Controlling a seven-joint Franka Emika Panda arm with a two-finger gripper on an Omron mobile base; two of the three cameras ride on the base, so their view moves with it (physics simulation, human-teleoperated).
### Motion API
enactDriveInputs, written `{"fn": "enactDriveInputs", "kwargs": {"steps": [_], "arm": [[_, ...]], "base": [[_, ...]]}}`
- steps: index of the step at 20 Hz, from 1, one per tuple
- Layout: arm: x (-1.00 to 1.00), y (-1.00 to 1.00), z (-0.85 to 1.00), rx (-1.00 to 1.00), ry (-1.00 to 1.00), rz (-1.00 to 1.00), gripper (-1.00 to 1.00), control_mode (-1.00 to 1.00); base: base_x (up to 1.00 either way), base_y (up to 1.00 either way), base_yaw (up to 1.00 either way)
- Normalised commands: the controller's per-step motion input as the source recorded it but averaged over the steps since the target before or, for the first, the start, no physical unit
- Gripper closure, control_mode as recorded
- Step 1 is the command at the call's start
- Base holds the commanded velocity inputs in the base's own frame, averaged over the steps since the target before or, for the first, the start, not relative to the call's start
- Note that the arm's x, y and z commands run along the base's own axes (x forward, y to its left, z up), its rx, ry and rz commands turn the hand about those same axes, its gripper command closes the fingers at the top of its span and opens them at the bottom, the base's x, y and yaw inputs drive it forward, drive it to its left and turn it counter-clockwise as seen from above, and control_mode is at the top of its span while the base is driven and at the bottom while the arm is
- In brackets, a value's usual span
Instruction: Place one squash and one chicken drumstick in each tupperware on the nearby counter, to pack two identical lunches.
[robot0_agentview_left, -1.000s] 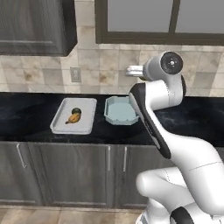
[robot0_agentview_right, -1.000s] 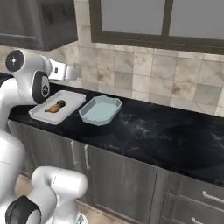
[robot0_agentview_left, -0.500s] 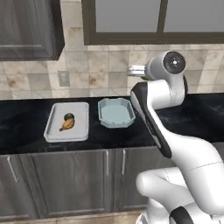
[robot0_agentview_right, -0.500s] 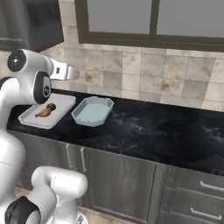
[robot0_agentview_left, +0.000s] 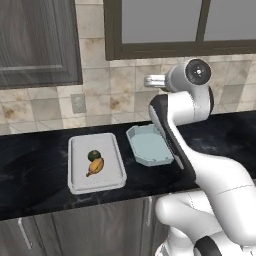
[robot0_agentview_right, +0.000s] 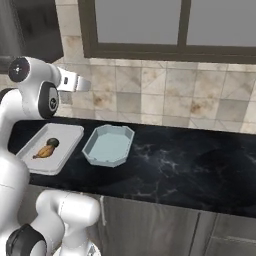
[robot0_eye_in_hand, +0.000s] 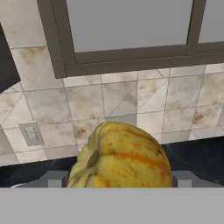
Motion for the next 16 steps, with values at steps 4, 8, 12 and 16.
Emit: {"fn": "enactDriveInputs", "kwargs": {"steps": [4, 8, 12, 16], "arm": [[0.0, 0.0, 0.0, 0.0, 0.0, 0.0, 1.0, 1.0], [0.0, 0.0, -0.1, 0.0, 0.01, 0.0, 1.0, -1.0], [0.0, 0.0, -0.72, 0.0, 0.19, 0.0, 1.0, -1.0], [0.0, 0.0, -0.9, 0.01, 0.26, 0.02, 1.0, -1.0]], "base": [[0.47, -0.1, -0.13], [0.11, -0.2, -0.03], [0.0, 0.0, 0.0], [0.0, 0.0, 0.0]]}}
